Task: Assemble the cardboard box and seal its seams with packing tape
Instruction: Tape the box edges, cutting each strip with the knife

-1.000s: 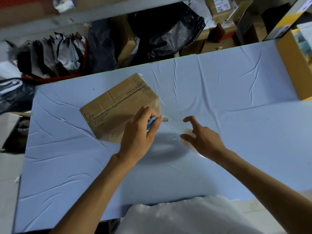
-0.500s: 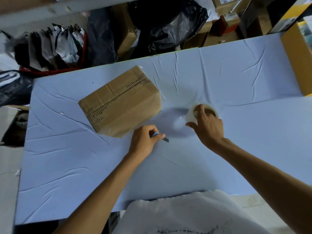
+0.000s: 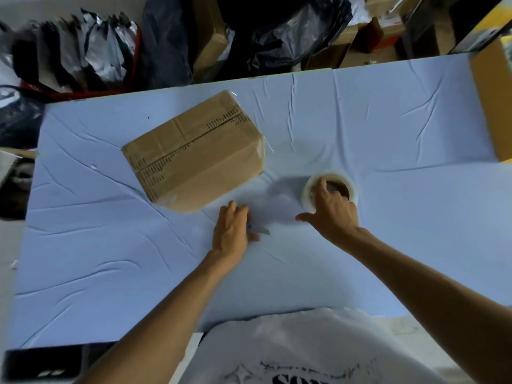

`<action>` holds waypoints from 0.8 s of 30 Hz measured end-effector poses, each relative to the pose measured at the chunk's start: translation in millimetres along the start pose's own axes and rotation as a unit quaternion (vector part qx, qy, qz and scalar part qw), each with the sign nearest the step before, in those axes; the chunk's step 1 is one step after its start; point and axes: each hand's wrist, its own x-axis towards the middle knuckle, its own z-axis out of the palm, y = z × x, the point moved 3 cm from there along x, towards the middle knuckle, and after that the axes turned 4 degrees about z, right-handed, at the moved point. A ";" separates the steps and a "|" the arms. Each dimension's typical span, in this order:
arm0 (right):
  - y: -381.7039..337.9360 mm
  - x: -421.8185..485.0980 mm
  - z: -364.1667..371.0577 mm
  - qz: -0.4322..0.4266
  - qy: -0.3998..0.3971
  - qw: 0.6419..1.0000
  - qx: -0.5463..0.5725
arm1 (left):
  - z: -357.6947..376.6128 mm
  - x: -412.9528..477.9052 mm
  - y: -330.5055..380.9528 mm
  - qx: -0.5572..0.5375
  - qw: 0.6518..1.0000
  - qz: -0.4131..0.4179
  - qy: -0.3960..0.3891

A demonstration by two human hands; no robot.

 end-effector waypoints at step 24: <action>-76.3 23.8 -86.8 -0.014 -0.163 0.772 0.614 | -147.7 39.6 77.9 0.002 0.968 0.187 0.170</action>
